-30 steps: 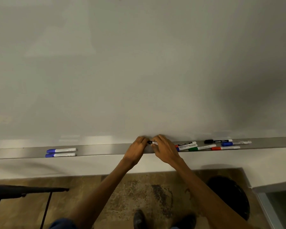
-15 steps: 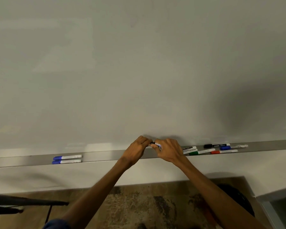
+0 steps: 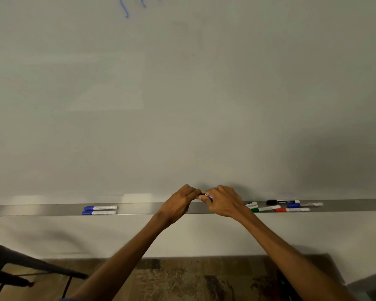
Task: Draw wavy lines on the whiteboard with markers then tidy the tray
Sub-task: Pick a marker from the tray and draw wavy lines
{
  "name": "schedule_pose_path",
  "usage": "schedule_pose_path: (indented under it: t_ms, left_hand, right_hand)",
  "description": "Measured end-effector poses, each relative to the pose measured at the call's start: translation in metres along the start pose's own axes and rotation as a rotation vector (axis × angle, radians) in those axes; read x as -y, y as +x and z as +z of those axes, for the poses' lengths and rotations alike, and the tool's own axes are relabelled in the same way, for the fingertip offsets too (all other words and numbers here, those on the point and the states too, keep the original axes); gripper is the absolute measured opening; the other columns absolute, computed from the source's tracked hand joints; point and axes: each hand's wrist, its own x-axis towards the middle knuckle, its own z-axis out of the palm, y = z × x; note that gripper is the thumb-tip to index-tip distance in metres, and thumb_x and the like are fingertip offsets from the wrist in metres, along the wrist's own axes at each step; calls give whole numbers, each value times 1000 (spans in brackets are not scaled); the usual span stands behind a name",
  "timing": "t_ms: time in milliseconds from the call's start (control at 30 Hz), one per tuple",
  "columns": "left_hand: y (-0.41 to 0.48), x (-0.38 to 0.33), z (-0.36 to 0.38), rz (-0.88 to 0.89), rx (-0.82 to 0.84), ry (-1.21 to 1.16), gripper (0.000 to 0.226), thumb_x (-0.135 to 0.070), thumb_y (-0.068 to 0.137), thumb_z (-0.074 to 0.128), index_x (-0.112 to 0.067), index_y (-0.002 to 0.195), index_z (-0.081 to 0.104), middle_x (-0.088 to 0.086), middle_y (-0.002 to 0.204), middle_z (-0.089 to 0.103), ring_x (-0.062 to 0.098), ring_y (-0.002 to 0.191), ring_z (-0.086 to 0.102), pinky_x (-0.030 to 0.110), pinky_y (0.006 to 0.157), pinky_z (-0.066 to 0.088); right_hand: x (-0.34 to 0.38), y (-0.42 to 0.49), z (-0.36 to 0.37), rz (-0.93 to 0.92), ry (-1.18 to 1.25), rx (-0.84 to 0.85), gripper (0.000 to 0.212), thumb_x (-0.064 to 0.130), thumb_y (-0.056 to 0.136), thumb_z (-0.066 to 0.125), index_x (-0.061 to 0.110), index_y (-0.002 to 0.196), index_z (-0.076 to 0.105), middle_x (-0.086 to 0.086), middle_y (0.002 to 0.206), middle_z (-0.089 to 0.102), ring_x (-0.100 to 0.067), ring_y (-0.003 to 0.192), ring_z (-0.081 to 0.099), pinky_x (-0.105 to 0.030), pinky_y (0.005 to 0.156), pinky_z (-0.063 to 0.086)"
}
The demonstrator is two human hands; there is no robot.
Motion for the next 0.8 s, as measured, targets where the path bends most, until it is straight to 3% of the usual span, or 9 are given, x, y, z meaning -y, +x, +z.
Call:
schedule_pose_path:
  t_ms: [267, 400, 500, 600, 700, 800]
  left_hand:
    - [-12, -33, -19, 20, -9, 36, 44, 12, 84, 40, -13, 115, 59, 2, 108, 62, 15, 93, 46, 27, 72, 45]
    - [-33, -19, -52, -49, -118, 60, 47, 12, 78, 42, -8, 113, 64, 9, 110, 64, 18, 103, 50, 22, 89, 41]
    - [-62, 17, -100, -224, -238, 186, 32, 2, 90, 46, -6, 115, 64, 12, 108, 66, 22, 100, 54, 33, 86, 50]
    - [-60, 18, -121, -327, -310, 207, 30, -5, 97, 53, -12, 126, 58, 5, 116, 62, 19, 104, 53, 30, 84, 49]
    - [-29, -11, -125, -317, -425, 194, 26, -18, 99, 54, -13, 124, 59, 4, 113, 64, 19, 102, 56, 28, 79, 48]
    - [0, -38, -139, -331, -580, 156, 23, -26, 100, 52, -15, 117, 62, -1, 109, 66, 16, 100, 59, 30, 77, 52]
  right_hand:
    - [23, -31, -27, 39, 109, 112, 49, 53, 98, 39, 15, 67, 47, -1, 63, 47, -22, 63, 51, -32, 59, 39]
    - [-4, -51, -45, 149, 149, 141, 48, 56, 94, 40, 27, 58, 49, -7, 69, 52, -30, 72, 57, -34, 66, 43]
    - [-53, -76, -63, 345, 218, 7, 65, 75, 86, 27, 19, 59, 47, -2, 61, 53, -25, 65, 57, -31, 59, 39]
    - [-50, -73, -82, 328, 318, -215, 80, 87, 77, 15, 18, 65, 54, 1, 62, 59, -20, 61, 56, -30, 58, 42]
    - [-5, -53, -106, 255, 460, -364, 59, 70, 89, 31, 21, 82, 63, 3, 76, 67, -19, 72, 63, -34, 67, 49]
    - [40, -34, -130, 193, 598, -439, 31, 53, 97, 39, 26, 102, 53, 6, 75, 62, -15, 68, 57, -32, 66, 45]
